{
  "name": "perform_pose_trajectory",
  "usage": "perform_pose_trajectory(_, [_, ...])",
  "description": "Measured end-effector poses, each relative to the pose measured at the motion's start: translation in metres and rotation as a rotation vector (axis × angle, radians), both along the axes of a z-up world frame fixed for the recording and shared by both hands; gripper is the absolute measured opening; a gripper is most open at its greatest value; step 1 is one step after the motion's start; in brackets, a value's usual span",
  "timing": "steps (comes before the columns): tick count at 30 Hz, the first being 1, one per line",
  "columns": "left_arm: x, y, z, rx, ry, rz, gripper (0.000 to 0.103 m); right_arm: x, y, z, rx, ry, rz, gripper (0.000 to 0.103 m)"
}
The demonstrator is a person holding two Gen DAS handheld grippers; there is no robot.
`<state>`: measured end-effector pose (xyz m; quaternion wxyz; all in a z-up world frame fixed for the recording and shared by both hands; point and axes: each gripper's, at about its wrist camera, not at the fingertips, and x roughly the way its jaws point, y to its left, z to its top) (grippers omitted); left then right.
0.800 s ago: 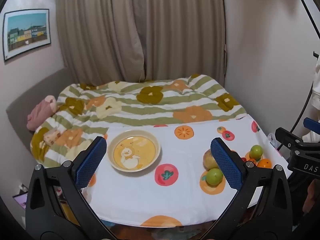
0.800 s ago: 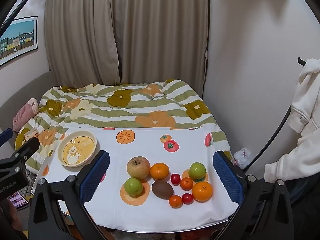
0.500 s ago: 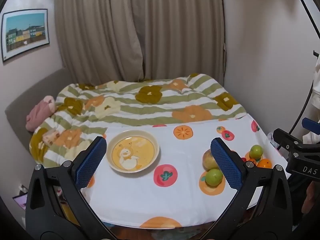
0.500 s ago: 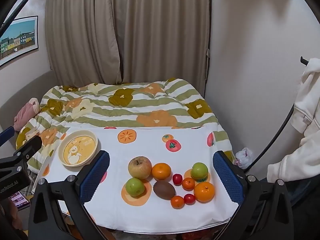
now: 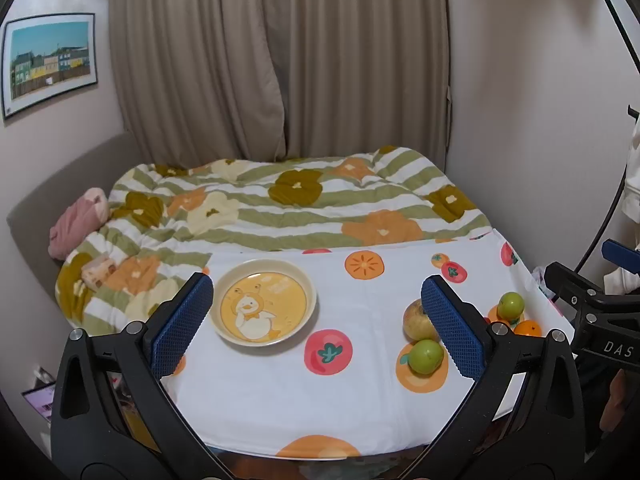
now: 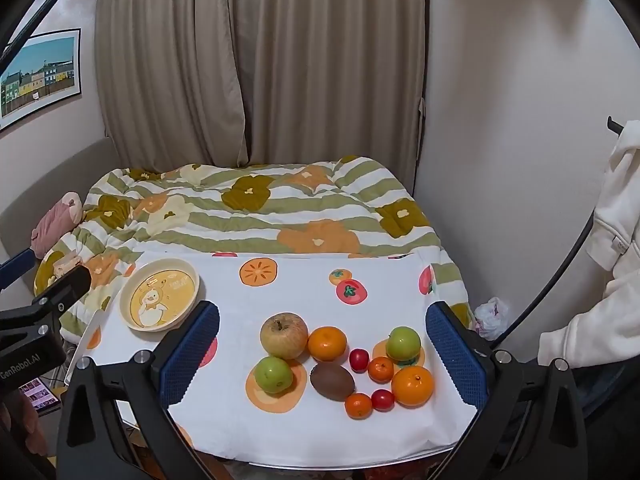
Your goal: Organize fruits
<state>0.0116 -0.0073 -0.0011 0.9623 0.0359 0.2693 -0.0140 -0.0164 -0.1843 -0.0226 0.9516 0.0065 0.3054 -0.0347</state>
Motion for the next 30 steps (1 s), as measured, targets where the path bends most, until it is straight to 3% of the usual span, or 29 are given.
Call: perform_pose_trajectory(30, [-0.002,-0.001,-0.010,-0.016,0.001,-0.011,0.103,0.008,-0.004,-0.005,0.002,0.000,-0.003,0.103])
